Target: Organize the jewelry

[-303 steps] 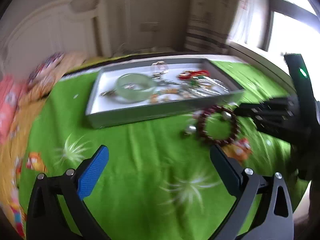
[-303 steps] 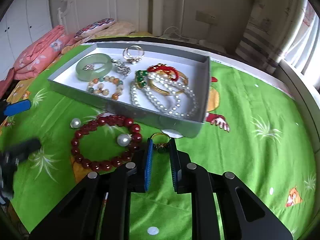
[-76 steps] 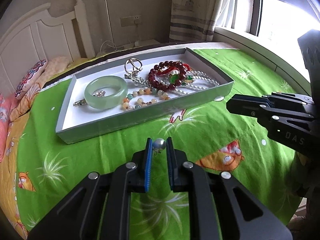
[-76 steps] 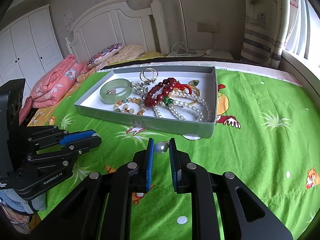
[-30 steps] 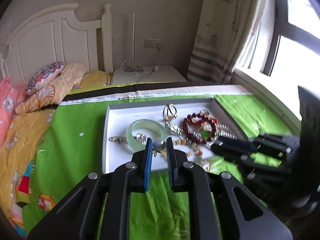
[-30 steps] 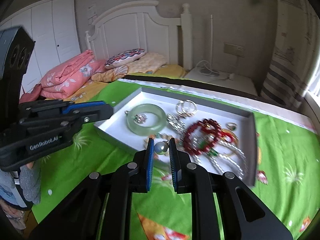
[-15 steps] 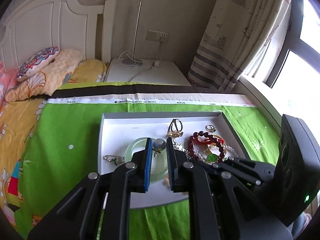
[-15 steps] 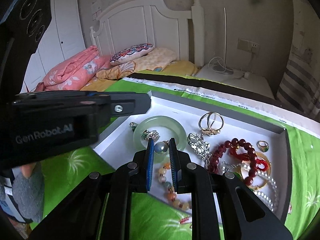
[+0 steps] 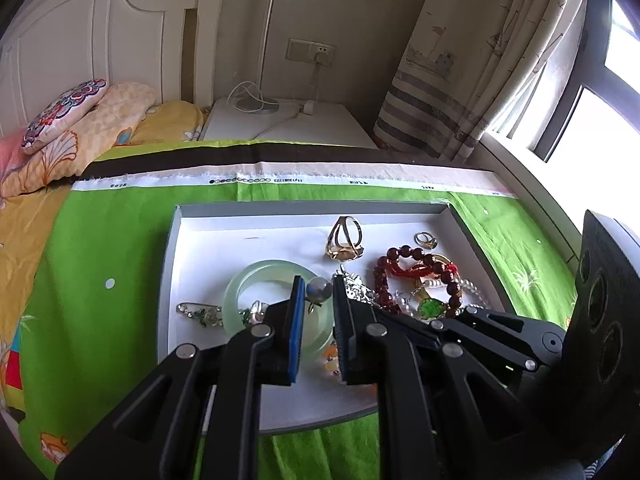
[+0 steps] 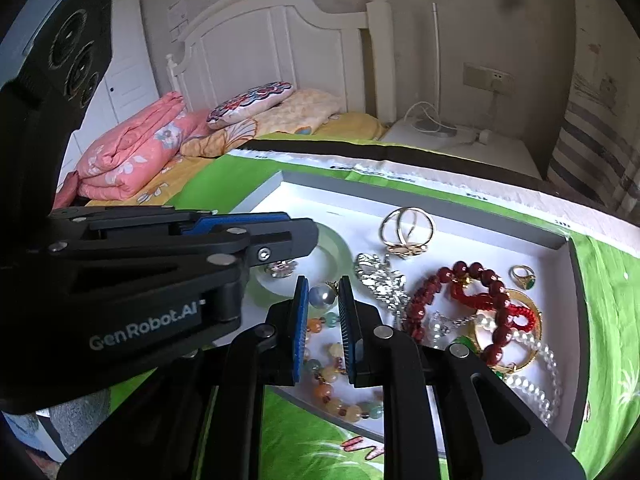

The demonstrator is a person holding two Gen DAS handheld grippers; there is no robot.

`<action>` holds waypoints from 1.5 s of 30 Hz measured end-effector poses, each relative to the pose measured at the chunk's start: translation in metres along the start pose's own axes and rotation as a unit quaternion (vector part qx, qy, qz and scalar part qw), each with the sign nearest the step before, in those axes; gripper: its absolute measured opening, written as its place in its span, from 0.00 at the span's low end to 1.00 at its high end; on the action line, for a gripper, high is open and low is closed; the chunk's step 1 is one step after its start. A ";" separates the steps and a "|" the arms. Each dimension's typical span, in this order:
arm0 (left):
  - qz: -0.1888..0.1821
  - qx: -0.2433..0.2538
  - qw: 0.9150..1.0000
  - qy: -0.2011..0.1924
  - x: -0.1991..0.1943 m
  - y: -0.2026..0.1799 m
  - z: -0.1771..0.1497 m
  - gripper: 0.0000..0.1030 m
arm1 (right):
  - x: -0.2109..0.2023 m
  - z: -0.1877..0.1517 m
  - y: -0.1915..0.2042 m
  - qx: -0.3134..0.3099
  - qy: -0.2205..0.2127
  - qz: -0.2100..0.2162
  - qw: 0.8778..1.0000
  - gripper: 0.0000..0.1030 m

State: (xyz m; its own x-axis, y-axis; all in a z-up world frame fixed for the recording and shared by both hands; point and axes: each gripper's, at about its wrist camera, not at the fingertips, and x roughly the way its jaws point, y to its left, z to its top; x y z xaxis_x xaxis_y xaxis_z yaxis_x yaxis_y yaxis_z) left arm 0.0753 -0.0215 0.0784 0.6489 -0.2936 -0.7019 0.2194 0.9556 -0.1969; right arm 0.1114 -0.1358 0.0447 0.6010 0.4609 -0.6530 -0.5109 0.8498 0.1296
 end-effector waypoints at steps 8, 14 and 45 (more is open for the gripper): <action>0.026 -0.003 1.000 -0.006 0.002 -0.001 0.000 0.48 | 0.003 0.000 -0.002 0.010 0.010 -0.010 1.000 0.38; 0.060 -0.015 0.997 -0.049 -0.024 0.005 0.006 0.82 | -0.016 0.004 -0.008 0.013 -0.007 -0.022 1.000 0.63; 0.155 0.017 0.976 -0.151 -0.053 -0.040 -0.060 0.98 | -0.109 -0.043 -0.058 0.091 -0.122 -0.158 0.976 0.84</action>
State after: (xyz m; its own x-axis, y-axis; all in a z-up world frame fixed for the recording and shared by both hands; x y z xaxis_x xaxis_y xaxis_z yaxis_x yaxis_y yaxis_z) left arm -0.0116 -0.0420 0.0827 0.8718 0.0100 -0.4898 -0.0009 0.9998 0.0188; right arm 0.0489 -0.2464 0.0767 0.8504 0.1962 -0.4882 -0.1712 0.9806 0.0958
